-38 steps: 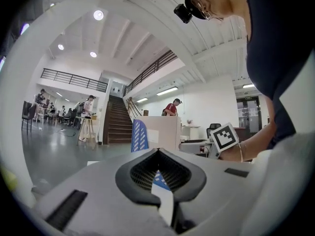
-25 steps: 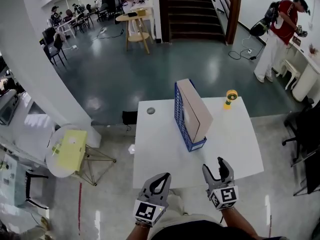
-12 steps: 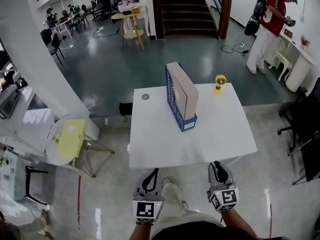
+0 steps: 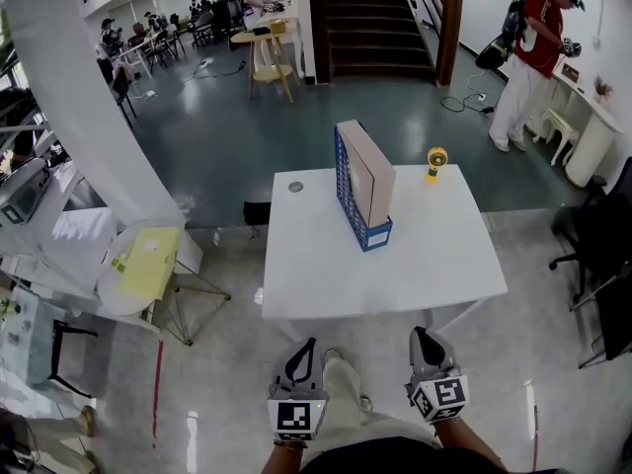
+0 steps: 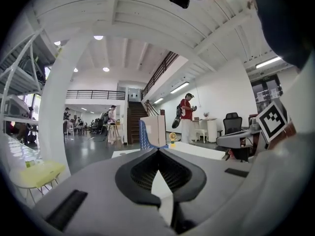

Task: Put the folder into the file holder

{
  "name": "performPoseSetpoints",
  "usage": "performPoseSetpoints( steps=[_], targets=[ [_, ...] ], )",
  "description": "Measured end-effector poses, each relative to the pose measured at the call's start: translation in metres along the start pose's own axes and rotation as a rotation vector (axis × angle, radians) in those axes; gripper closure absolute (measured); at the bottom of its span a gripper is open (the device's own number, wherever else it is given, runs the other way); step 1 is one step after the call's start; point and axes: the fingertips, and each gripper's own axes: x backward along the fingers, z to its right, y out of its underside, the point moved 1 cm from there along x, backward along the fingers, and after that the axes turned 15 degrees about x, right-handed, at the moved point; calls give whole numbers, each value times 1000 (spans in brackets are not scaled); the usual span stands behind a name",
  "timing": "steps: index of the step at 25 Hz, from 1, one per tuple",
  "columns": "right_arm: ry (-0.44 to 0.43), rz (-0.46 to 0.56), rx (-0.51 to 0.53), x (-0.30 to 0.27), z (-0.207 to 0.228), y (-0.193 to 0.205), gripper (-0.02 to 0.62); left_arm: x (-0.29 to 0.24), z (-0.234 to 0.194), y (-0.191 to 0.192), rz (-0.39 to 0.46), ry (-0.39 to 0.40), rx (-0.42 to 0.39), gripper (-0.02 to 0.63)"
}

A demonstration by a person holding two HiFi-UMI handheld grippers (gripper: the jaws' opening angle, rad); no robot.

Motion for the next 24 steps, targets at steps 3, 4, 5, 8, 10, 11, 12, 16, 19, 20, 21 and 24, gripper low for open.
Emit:
performPoseSetpoints(
  steps=[3,4,5,8,10,11,12,16,19,20,21,24],
  targets=[
    [4,6,-5,3,-1,-5,597,5,5,-5,11,10,31,607],
    [5,8,-7,4,0,-4,597,6,6,-6,16,12,50,607],
    [6,9,-7,5,1,-4,597,7,7,-6,20,13,60,607],
    [8,8,-1,5,3,-2,597,7,6,-4,18,8,47,607],
    [8,7,4,6,3,-1,597,7,6,-3,16,5,37,607],
    [8,6,5,6,3,-1,597,6,7,-3,15,7,39,607],
    [9,6,5,7,4,-1,597,6,9,-2,11,12,43,607],
    [17,6,8,8,4,-3,597,-1,17,3,-10,56,45,607],
    [20,5,11,7,4,-3,597,-6,25,6,-25,87,52,607],
    [21,2,9,7,5,-2,597,-8,27,6,-28,95,51,607],
    [21,-2,7,7,7,0,597,-9,29,5,-30,103,50,607],
    [28,-10,2,6,10,3,597,-14,34,6,-38,122,42,607]
  ],
)
